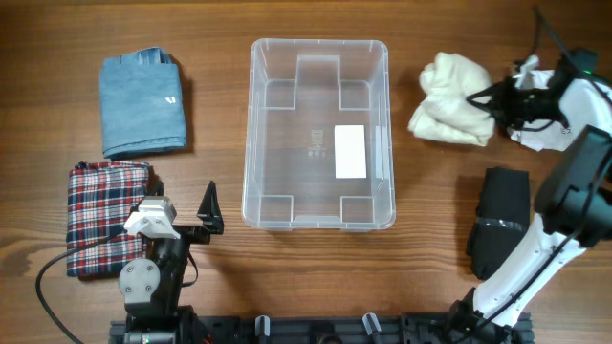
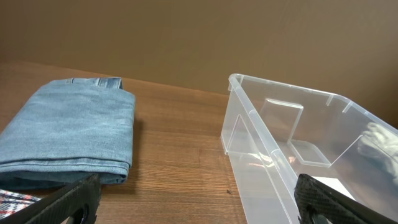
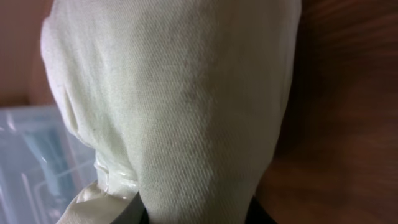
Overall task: Pack container
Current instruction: 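Lift the cream bundle and carry it over the bin with right gripper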
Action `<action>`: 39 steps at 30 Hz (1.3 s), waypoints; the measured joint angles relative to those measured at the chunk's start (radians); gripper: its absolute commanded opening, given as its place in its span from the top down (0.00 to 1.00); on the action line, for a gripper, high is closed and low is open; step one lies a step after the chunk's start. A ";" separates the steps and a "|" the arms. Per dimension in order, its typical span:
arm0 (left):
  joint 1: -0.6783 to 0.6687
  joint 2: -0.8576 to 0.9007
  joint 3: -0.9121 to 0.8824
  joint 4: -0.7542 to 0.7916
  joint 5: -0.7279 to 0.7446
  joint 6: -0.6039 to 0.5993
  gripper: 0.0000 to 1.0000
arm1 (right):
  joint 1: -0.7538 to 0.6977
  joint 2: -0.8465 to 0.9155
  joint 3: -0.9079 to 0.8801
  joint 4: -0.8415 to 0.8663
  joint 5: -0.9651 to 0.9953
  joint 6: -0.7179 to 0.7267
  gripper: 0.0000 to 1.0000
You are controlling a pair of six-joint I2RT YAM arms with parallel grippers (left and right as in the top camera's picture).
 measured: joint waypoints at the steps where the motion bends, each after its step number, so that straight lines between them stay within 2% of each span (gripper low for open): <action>1: 0.000 0.000 0.000 0.000 0.000 0.000 0.00 | -0.013 -0.015 0.000 -0.003 0.000 0.017 0.96; 9: 0.000 0.000 0.000 0.000 0.000 0.000 0.00 | 0.030 -0.329 0.001 -0.005 -0.015 0.122 0.96; 15: 0.000 0.000 0.000 0.000 0.000 0.000 0.00 | 0.183 -0.529 0.013 0.006 0.061 0.224 0.96; 17: 0.000 0.000 0.000 0.000 0.000 0.000 0.00 | 0.280 -0.561 0.016 0.019 0.131 0.278 0.96; 23: 0.000 0.000 0.000 0.000 0.000 0.000 0.00 | 0.568 -0.524 0.017 0.100 0.342 0.410 0.96; 27: 0.000 0.000 0.000 0.000 0.000 0.000 0.00 | 0.703 -0.443 0.017 0.144 0.430 0.467 0.96; 39: 0.000 0.000 0.000 0.000 0.000 0.000 0.00 | 0.874 -0.201 0.016 0.191 0.484 0.499 0.96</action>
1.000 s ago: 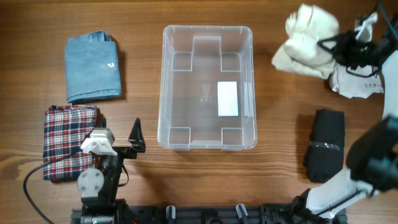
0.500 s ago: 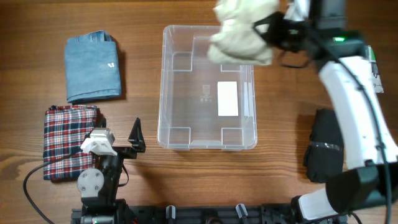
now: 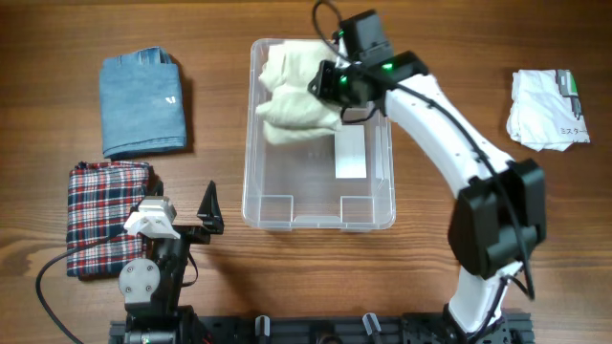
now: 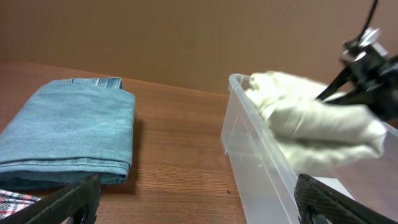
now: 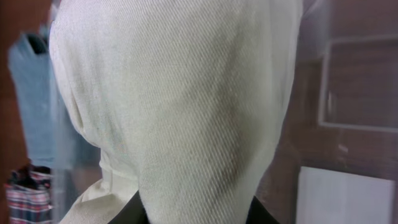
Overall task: Pack container
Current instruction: 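Lift the cream bundle and carry it over the bin with right gripper, then lower the cream bundle into the bin's left side and release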
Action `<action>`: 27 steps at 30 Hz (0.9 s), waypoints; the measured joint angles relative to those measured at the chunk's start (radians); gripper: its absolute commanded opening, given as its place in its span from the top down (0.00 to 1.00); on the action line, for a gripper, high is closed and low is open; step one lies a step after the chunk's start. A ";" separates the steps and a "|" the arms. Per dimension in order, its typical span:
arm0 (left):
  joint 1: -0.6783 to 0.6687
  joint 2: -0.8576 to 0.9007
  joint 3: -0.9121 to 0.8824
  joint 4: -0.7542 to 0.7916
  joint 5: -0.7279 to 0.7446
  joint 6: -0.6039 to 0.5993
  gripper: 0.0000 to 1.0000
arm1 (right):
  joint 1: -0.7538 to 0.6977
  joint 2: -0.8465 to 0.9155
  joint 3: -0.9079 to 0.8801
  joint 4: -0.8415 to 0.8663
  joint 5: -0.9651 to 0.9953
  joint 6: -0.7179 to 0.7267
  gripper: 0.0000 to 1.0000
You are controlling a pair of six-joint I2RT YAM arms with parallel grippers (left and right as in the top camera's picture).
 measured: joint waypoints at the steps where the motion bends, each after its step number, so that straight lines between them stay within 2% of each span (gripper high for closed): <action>1: 0.000 0.000 0.000 0.000 0.000 0.000 0.00 | 0.005 0.010 0.000 0.002 0.002 0.000 0.96; 14: 0.000 0.000 0.000 0.000 0.000 0.000 0.00 | 0.015 0.080 0.000 0.036 0.023 0.000 0.94; 18: 0.000 0.000 0.000 0.000 0.000 0.000 0.00 | 0.015 0.095 0.000 0.049 0.025 0.000 0.77; 21: 0.000 0.000 0.000 0.000 0.000 0.000 0.00 | 0.015 0.097 0.000 0.050 0.025 -0.001 0.59; 27: 0.000 0.000 0.000 0.000 0.000 0.000 0.00 | 0.015 0.098 0.000 0.049 0.052 -0.004 0.39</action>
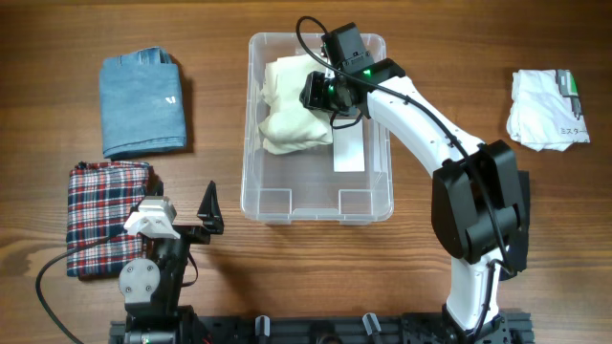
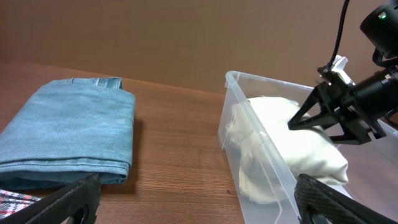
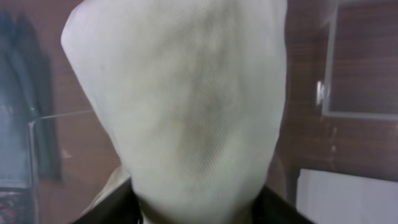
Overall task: Pack container
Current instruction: 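Lower the cream bundle into the bin's left side and release, then move the right gripper back to the black folded garment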
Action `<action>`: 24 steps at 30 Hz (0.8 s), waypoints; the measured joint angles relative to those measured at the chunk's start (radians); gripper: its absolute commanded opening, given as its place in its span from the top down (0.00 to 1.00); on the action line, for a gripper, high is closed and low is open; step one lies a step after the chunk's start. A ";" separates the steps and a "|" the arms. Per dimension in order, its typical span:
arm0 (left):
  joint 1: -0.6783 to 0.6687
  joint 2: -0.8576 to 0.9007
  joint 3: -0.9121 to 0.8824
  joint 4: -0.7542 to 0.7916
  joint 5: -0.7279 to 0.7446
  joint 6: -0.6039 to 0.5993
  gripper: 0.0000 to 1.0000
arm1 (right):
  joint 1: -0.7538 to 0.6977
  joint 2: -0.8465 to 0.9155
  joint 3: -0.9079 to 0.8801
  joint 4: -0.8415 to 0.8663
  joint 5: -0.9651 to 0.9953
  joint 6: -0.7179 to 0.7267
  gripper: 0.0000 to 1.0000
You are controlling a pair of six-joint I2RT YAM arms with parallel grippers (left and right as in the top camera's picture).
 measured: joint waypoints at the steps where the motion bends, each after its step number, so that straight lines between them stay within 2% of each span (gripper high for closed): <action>1: 0.000 0.000 0.000 0.000 0.000 0.000 0.00 | 0.000 0.000 0.000 0.000 0.005 -0.008 0.39; 11: 0.000 0.000 0.000 0.000 0.000 0.000 0.00 | 0.000 -0.025 0.000 -0.001 0.083 -0.061 0.25; 13: 0.000 0.000 0.000 0.000 0.000 0.000 0.00 | 0.000 -0.061 0.000 -0.008 0.109 -0.071 0.15; 15: 0.000 0.000 0.000 0.000 0.000 0.000 0.00 | 0.000 -0.120 0.000 -0.019 0.143 -0.084 0.02; 20: 0.000 0.000 0.000 0.000 0.000 0.000 0.00 | -0.028 -0.332 0.003 -0.112 0.277 -0.100 0.00; 24: 0.000 0.000 0.000 0.000 0.000 0.000 0.00 | -0.136 -0.449 0.005 -0.211 0.385 -0.094 0.00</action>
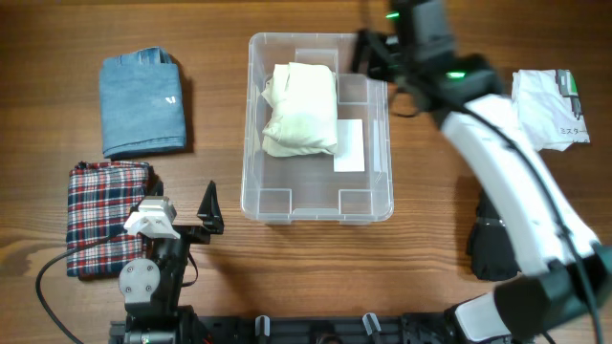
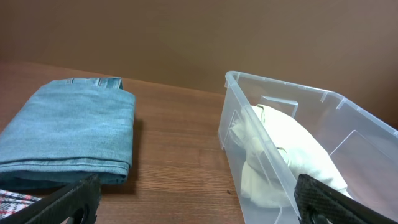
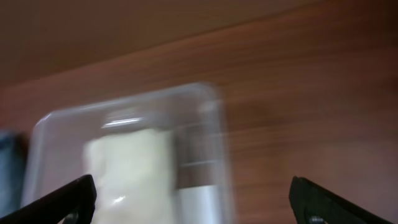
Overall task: Pack container
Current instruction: 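Move the right gripper back to the black folded garment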
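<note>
The clear plastic container [image 1: 247, 182] stands mid-table. A cream folded cloth [image 1: 301, 108] lies inside it, in the far left half, beside a white label on the floor. My right gripper [image 1: 375, 57] hovers open and empty over the container's far right corner. Its blurred wrist view looks down on the container [image 3: 211, 99] and the cream cloth [image 3: 127, 168], with the right gripper [image 3: 193, 205] wide apart. My left gripper [image 1: 206, 215] rests open at the near left. Its wrist view shows the container [image 2: 249, 118] with the cream cloth [image 2: 289, 155] in it.
Folded blue jeans [image 1: 143, 102] lie far left, and a red plaid cloth [image 1: 105, 215] lies near left under the left arm. A white packaged garment [image 1: 547, 107] sits far right. A black folded cloth [image 1: 497, 239] lies near right by the right arm's base.
My right gripper has let go of the cream cloth, which now lies in the container. The gripper has risen and moved right, toward the far right corner. The left arm is unchanged.
First my right gripper was shut on the cream cloth at the far right of the table. Then it held the cloth over the container's far end, then low inside it. Now the cloth lies in the container and the gripper is open, clear of it.
</note>
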Action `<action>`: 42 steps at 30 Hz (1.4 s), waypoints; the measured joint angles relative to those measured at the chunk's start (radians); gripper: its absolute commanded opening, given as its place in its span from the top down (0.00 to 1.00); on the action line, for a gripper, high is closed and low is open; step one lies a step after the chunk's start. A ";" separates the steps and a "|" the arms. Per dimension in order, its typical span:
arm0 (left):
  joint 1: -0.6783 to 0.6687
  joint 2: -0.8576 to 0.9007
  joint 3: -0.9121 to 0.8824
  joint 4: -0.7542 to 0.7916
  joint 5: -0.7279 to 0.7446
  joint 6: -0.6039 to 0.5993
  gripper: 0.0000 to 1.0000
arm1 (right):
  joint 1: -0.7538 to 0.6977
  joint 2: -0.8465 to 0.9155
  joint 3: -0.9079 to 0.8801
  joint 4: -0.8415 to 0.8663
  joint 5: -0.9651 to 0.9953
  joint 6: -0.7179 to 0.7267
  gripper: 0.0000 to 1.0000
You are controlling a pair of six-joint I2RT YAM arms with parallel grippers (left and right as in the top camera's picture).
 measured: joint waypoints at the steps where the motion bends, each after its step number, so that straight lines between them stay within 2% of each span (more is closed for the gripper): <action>1: 0.000 0.000 0.000 0.000 0.000 0.000 0.00 | -0.051 -0.023 0.000 -0.024 0.026 0.001 0.00; 5: 0.000 0.000 0.000 0.000 0.000 0.000 0.00 | -0.254 -0.048 0.006 -0.115 0.066 0.044 0.00; 7: 0.000 0.000 0.000 0.000 0.000 0.000 0.00 | -0.370 -0.044 0.005 -0.187 0.051 0.084 0.00; 11: 0.000 0.000 0.000 0.000 0.000 0.000 0.00 | -0.516 -0.042 0.005 -0.306 -0.023 0.142 0.00; 17: 0.000 0.000 0.000 0.000 0.000 0.000 0.00 | -0.623 -0.041 0.002 -0.585 -0.058 0.301 0.00; 22: 0.000 0.000 0.000 0.000 0.000 0.000 0.00 | -0.626 -0.043 -0.070 -0.732 -0.027 0.554 0.00; 25: 0.000 0.000 0.000 0.000 0.000 0.000 0.00 | -0.626 -0.083 -0.239 -0.690 -0.021 0.702 0.00; 31: 0.000 0.000 0.000 0.000 0.000 0.000 0.00 | -0.626 -0.107 -0.473 -0.481 -0.032 0.777 0.00; 35: 0.000 0.000 0.000 0.000 0.000 0.000 0.00 | -0.632 -0.107 -0.555 -0.394 -0.036 0.793 0.00; 42: 0.000 0.000 0.000 0.000 0.000 0.000 0.00 | -0.704 -0.107 -0.573 -0.326 -0.027 0.797 0.00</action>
